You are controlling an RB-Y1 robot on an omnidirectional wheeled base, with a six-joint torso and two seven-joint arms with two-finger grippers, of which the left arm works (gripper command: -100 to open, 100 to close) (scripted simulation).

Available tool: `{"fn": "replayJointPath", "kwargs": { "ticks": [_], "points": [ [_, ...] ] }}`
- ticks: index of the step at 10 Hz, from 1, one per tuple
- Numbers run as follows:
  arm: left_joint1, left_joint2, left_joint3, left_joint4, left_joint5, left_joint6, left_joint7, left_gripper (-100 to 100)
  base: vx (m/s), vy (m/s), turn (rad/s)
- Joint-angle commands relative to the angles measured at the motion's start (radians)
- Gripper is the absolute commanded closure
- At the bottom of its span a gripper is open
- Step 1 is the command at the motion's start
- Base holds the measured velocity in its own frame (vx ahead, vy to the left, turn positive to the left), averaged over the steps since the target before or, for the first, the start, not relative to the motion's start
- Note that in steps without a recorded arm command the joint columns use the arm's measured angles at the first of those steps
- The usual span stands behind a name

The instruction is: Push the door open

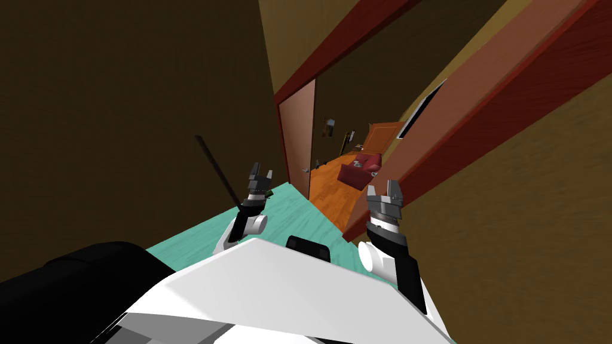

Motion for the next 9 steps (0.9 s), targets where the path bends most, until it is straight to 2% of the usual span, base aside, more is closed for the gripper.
{"fn": "replayJointPath", "kwargs": {
  "ticks": [1,9],
  "points": [
    [-0.009,0.008,-0.009,0.035,-0.001,-0.008,-0.002,-100,0.133,-0.053,-0.062],
    [-0.055,0.037,-0.055,0.223,-0.004,-0.053,-0.011,-100,0.121,0.079,-0.068]
  ]
}}
